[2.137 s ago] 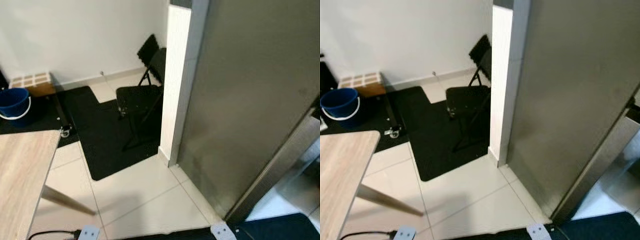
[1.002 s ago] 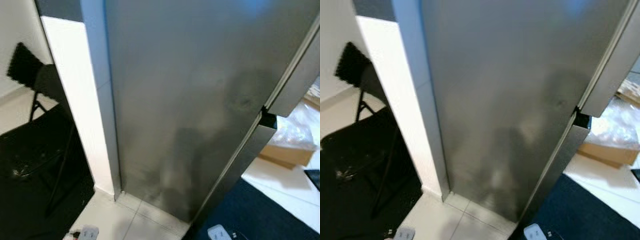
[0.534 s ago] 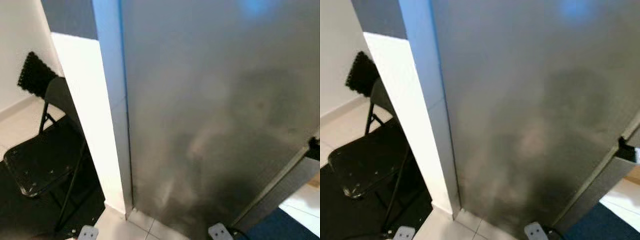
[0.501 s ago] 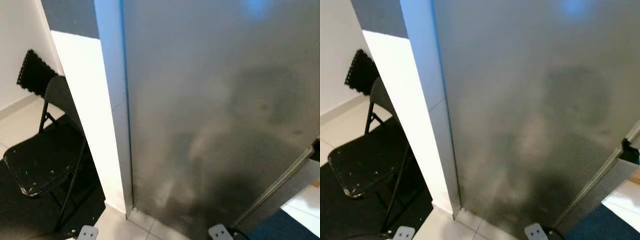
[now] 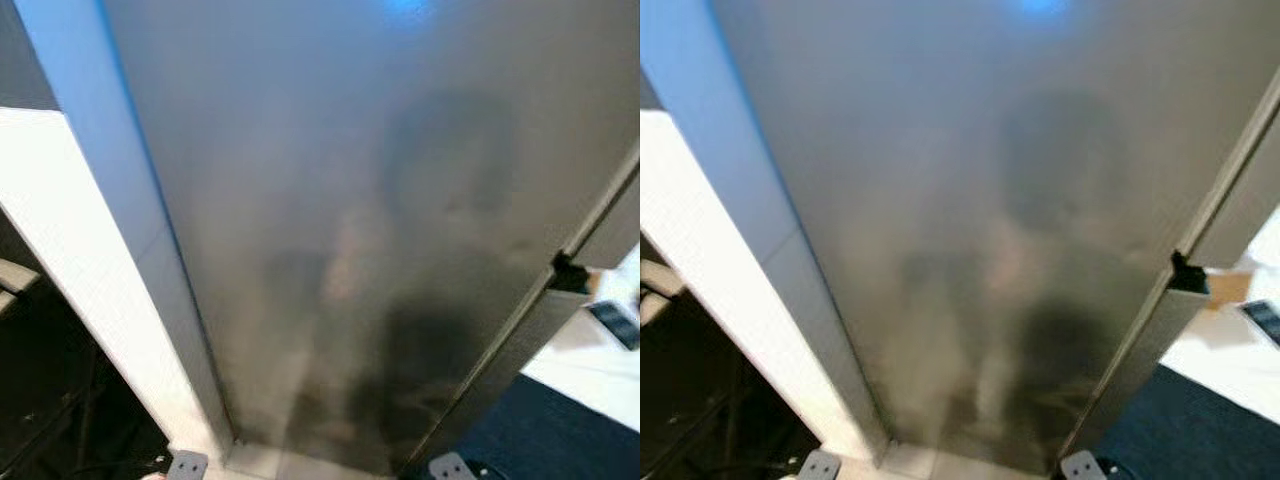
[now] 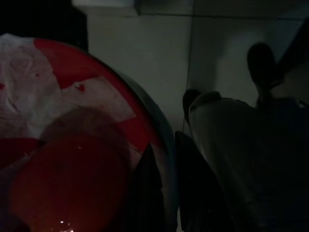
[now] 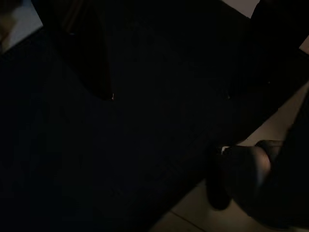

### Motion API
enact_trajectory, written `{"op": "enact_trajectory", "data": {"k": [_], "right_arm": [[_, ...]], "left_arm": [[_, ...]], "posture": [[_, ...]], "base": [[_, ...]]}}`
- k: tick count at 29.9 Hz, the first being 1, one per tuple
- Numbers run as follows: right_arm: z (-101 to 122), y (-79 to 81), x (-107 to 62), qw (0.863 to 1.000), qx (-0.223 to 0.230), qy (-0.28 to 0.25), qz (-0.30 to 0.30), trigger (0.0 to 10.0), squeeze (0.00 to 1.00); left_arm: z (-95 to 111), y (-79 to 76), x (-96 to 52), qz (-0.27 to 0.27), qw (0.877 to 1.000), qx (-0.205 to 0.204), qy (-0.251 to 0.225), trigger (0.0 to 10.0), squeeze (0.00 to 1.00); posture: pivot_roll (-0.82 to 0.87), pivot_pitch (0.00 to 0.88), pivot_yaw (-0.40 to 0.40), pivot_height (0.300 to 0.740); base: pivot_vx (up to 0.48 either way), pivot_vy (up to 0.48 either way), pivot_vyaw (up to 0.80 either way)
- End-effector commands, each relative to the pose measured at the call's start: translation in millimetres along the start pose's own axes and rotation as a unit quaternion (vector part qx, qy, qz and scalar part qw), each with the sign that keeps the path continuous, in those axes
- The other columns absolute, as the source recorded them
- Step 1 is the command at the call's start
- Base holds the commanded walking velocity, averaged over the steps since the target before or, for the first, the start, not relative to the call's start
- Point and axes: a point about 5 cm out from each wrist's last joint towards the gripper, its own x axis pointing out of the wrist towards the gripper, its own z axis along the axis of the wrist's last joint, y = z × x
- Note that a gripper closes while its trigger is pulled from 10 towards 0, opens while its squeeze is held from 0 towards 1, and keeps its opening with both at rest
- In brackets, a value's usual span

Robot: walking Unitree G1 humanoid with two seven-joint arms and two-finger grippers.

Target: Restocking fridge

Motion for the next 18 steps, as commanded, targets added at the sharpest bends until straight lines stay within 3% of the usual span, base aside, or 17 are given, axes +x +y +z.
{"op": "enact_trajectory", "data": {"k": [1,18], "right_arm": [[-1.2,-1.7,-0.2,1.0,0.011,0.001,-0.007,10.0,0.0],[3.5,-16.7,-2.3,0.998,0.043,-0.016,-0.036,10.0,0.0]], "left_arm": [[-6.5,1.1,-0.9,-0.001,1.0,0.007,0.012,10.0,0.0],[-5.8,-1.3,-0.5,-0.004,1.0,0.007,0.011,10.0,0.0]], "posture": [[-0.02,0.0,0.022,0.74],[-0.03,0.0,0.022,0.74]], "base": [[0.0,0.0,-0.77],[0.0,0.0,-0.77]]}}
